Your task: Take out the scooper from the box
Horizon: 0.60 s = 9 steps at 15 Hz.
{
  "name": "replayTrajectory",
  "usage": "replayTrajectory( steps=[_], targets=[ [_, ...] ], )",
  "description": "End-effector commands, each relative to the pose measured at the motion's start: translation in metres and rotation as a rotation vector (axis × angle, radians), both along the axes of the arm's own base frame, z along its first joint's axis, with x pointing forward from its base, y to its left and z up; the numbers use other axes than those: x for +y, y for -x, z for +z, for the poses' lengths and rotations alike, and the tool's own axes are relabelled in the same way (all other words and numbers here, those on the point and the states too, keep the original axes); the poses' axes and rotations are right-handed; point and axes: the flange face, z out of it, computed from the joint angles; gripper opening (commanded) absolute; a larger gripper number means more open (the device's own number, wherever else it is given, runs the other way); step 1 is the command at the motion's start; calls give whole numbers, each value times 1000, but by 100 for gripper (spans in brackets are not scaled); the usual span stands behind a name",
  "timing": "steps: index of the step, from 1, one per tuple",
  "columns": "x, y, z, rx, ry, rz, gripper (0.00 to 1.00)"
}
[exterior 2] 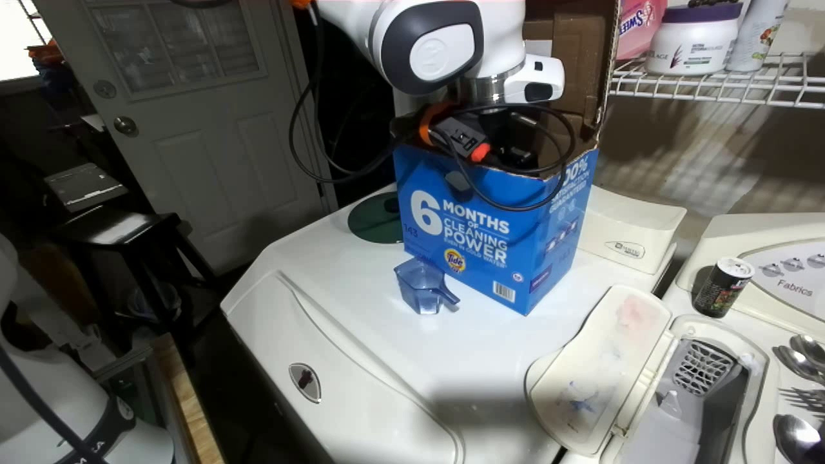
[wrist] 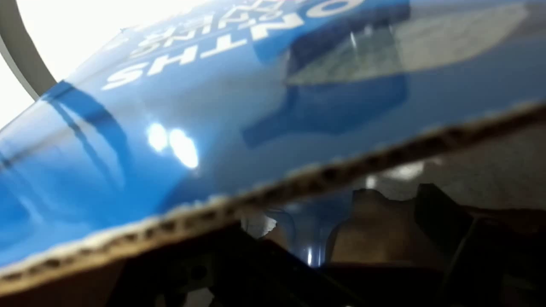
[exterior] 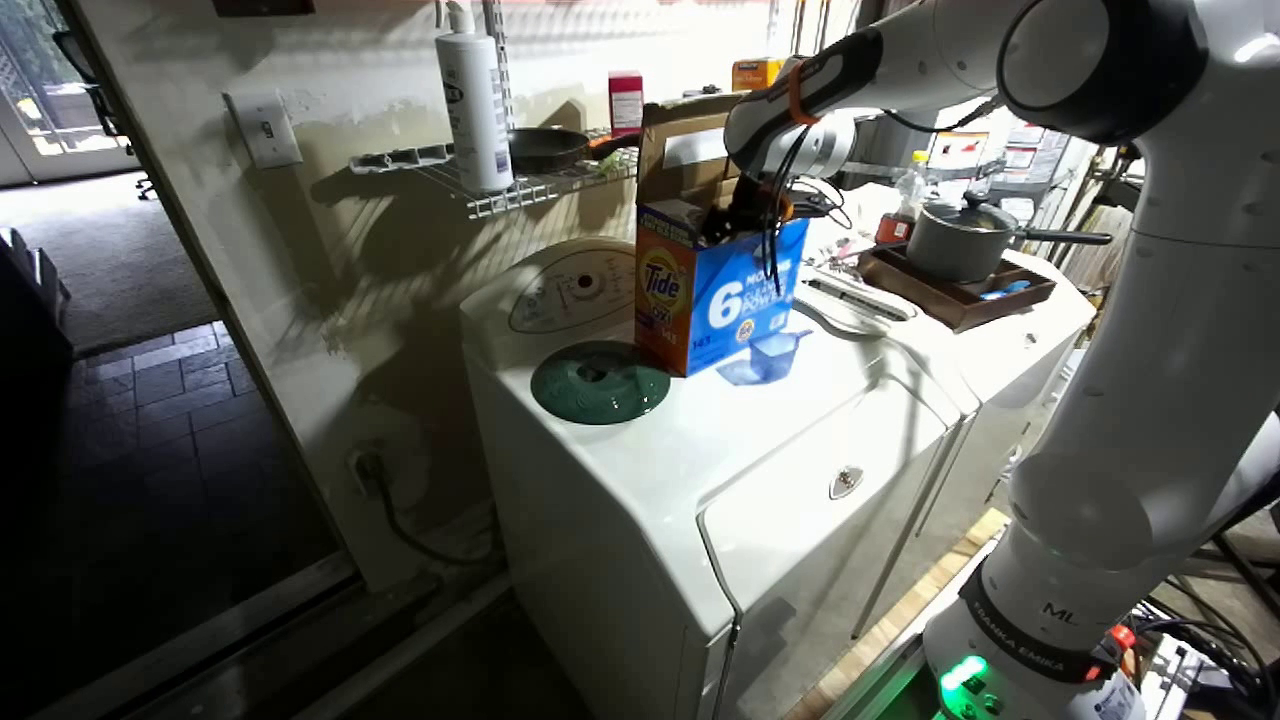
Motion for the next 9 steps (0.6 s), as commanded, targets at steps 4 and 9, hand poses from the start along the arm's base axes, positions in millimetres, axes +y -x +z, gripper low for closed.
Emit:
replayTrajectory(
  steps=[4, 9],
  targets=[
    [-6, -10, -7, -22, -20, 0, 100],
    [-9, -12, -5, -50, -27, -14, 100]
  ],
)
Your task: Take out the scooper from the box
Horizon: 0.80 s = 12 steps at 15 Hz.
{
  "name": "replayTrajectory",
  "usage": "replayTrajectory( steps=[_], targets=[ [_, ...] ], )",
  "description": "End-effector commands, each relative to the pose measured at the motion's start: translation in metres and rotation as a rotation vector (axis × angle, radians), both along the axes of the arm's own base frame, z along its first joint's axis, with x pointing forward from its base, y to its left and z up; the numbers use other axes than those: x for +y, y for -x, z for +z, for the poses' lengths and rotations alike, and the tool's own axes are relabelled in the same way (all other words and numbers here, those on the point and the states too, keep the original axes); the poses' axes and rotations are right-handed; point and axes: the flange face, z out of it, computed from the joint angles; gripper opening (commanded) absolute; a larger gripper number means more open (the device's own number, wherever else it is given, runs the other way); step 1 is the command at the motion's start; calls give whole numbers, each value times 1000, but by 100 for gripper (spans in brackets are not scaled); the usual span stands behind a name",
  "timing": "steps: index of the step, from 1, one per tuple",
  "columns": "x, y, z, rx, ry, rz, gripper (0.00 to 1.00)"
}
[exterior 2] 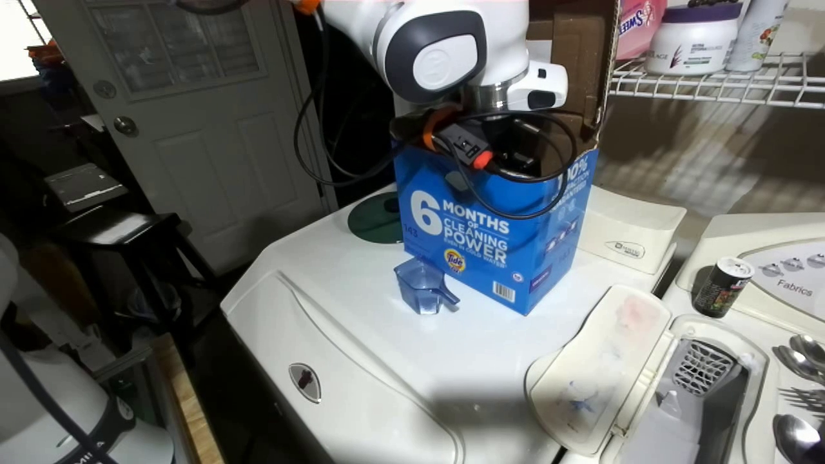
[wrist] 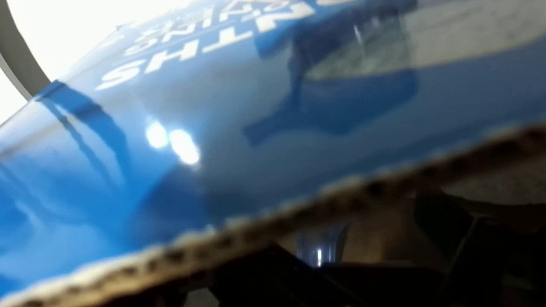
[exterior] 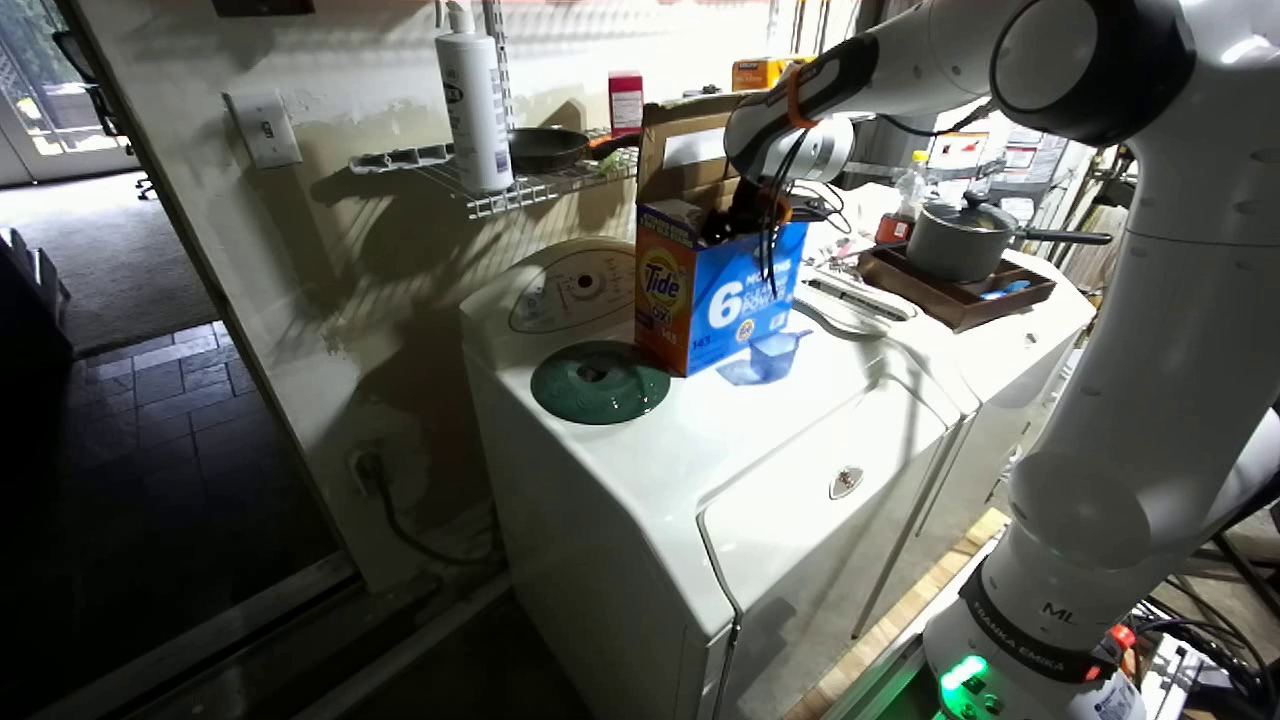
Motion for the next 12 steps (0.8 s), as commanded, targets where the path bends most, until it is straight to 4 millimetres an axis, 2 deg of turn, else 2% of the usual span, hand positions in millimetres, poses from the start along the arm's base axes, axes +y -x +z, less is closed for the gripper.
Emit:
replayTrajectory(
  steps=[1, 12],
  targets=[
    [-5, -10, 2, -41, -18, 4, 100],
    [-5, -14, 4, -88, -23, 16, 100]
  ],
)
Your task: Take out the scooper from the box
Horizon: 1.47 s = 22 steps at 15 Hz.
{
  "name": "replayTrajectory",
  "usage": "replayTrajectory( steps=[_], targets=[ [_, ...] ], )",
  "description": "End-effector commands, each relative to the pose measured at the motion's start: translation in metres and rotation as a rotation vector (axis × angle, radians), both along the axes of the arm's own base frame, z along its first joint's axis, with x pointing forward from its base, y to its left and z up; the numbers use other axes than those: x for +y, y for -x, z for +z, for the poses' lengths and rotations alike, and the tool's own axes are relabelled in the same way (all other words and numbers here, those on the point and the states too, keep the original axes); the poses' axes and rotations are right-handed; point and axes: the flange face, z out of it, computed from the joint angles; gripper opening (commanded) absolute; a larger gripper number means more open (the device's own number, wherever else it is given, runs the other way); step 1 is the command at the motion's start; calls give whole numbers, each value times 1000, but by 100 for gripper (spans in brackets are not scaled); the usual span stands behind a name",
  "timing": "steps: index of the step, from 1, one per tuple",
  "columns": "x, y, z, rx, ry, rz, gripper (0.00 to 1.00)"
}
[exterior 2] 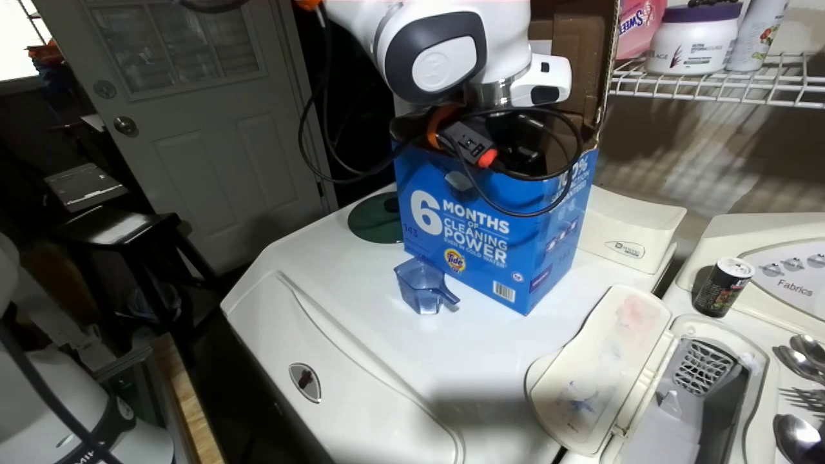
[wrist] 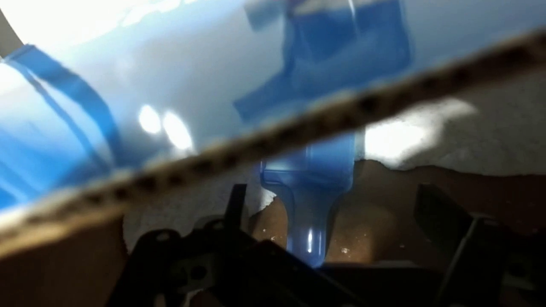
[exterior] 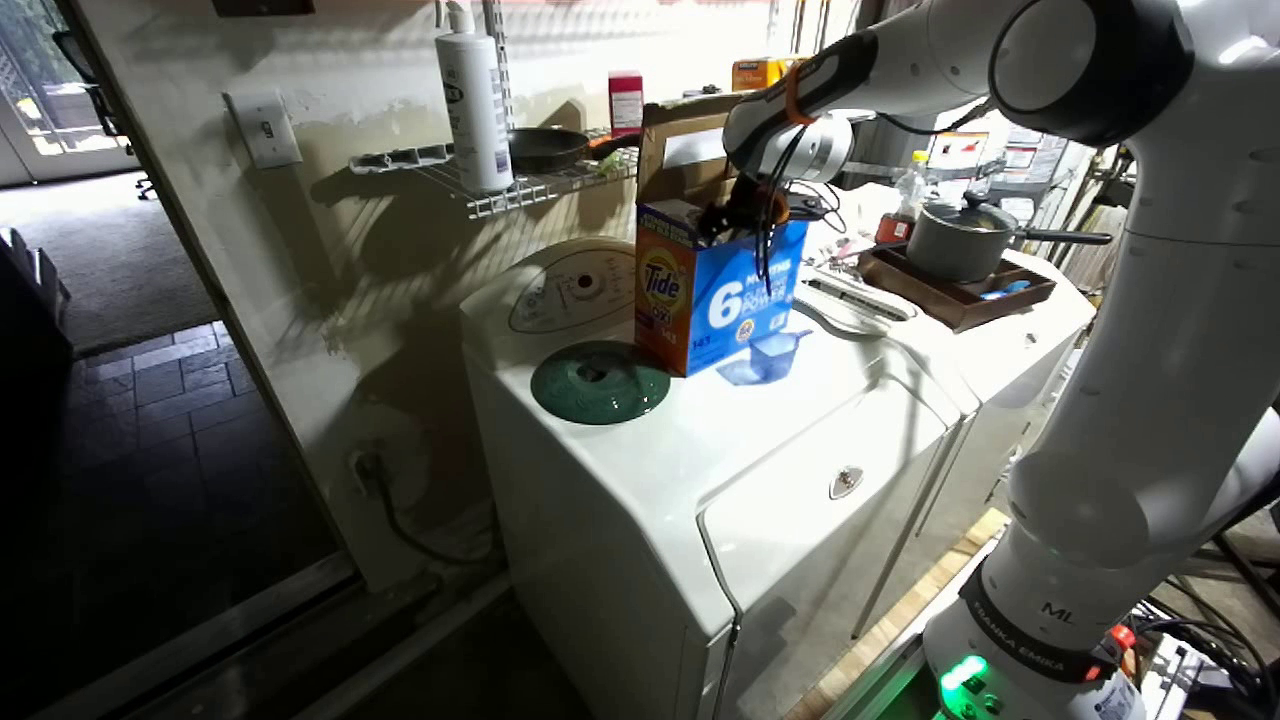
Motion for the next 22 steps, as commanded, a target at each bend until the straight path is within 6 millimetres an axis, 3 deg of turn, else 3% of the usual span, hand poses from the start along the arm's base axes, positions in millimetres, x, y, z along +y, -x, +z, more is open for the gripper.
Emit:
replayTrajectory(
  steps=[1, 10, 11, 12, 17, 19, 20, 22],
  targets=[
    [-4, -9, -4, -25, -17, 10, 100],
    [-7, -10, -17, -7, -29, 8, 98],
    [-7, -10, -18, -6, -29, 9, 90],
    [-6, -11, -18, -5, -29, 10, 74],
    [-6, -11, -19, -3, -28, 11, 38],
    [-6, -11, -19, -3, -28, 11, 49],
    [-6, -11, -19, -3, -27, 11, 61],
    [-5, -11, -18, -3, -27, 12, 76]
  ],
)
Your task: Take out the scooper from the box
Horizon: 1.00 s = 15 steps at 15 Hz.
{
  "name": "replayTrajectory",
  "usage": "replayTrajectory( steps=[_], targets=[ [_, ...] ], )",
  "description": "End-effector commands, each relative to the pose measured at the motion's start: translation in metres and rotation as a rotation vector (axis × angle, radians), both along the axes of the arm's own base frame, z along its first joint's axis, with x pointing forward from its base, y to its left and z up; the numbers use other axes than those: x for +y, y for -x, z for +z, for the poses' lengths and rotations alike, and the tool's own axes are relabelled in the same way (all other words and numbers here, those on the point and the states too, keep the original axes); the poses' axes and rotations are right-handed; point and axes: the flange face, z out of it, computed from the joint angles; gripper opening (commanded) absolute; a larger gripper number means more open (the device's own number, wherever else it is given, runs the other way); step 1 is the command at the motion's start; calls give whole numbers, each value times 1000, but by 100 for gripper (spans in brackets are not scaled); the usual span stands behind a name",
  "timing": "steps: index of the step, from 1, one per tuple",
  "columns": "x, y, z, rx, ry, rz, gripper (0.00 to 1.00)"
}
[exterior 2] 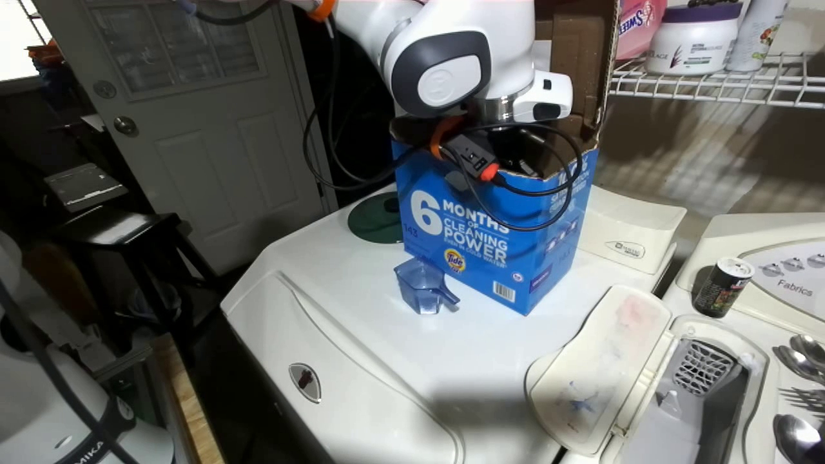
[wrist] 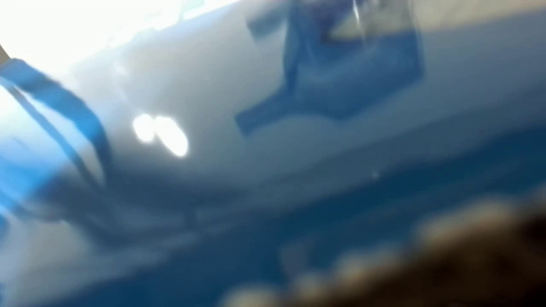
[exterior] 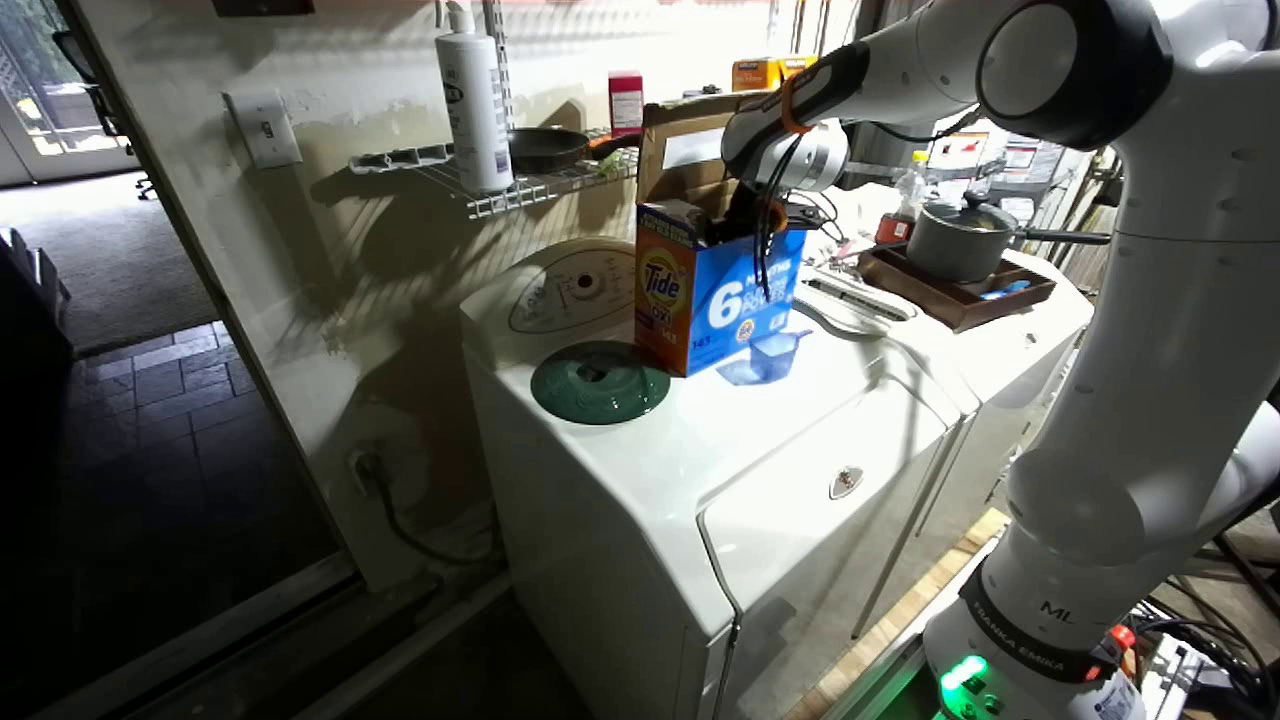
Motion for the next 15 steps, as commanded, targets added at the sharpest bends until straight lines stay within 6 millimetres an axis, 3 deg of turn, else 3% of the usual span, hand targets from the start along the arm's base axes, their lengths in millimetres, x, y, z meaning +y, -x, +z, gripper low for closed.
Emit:
replayTrajectory(
  steps=[1, 2, 6, 15],
  targets=[
    [-2, -8, 1, -24, -10, 10, 80],
    [-2, -8, 1, -24, -10, 10, 86],
    [-3, -8, 1, -23, -8, 7, 96],
    [-4, -7, -8, -4, -10, 9, 100]
  ],
)
